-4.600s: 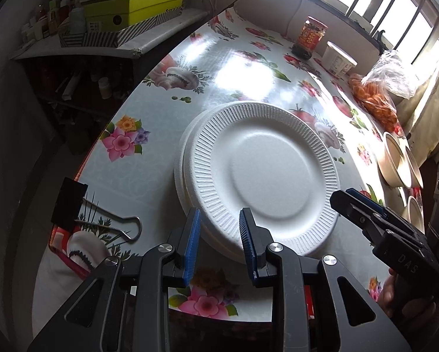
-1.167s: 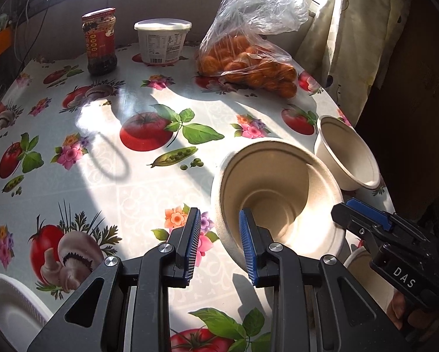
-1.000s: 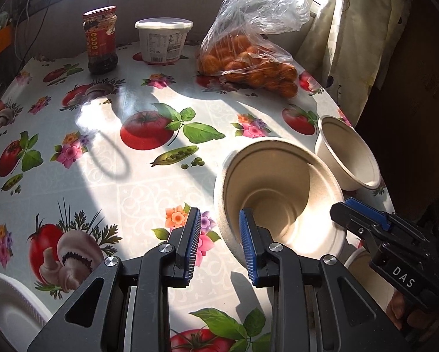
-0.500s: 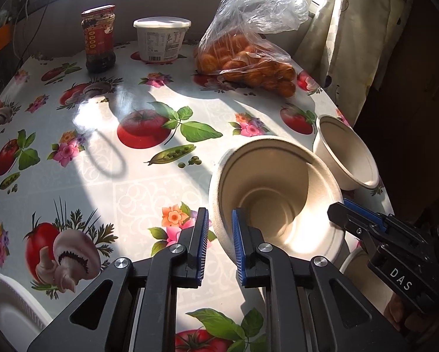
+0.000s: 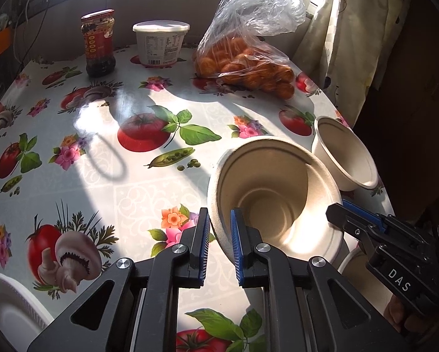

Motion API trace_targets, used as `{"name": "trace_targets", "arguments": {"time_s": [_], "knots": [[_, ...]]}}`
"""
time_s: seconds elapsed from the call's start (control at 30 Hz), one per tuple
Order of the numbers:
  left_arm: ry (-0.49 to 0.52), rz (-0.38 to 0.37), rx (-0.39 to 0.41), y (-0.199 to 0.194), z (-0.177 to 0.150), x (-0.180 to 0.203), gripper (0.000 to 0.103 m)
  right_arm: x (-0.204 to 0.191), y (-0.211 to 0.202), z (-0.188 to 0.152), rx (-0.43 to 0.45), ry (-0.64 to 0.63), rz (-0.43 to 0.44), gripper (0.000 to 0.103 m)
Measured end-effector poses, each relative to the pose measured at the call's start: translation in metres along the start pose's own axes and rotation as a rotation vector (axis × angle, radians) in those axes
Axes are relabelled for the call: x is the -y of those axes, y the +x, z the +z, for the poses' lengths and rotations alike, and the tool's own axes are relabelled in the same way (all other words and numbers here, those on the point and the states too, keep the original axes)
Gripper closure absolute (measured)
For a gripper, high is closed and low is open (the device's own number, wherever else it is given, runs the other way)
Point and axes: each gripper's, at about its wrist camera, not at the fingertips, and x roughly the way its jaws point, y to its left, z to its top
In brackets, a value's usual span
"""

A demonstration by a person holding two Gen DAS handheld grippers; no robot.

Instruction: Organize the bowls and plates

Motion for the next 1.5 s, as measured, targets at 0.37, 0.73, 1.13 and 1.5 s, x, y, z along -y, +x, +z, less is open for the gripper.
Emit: {"name": "trace_targets", "arguments": {"time_s": [0.37, 0.73, 1.13, 1.5], "knots": [[0.007, 0.0, 0.03, -0.015, 0.001, 0.003, 0.088, -0.003, -0.012, 0.001, 0.027, -0.007, 0.001, 0.087], [0.013, -0.009, 0.048, -0.029, -0.003, 0.008, 0.088, -0.005, -0.029, 0.0, 0.058, -0.006, 0.004, 0.087], [0.024, -0.036, 0.084, -0.053, -0.005, 0.02, 0.088, -0.006, -0.056, -0.002, 0.109, -0.004, -0.002, 0.087], [0.05, -0.069, 0.083, -0.062, -0.012, 0.034, 0.088, 0.0, -0.077, -0.012, 0.133, 0.01, -0.023, 0.087]]}}
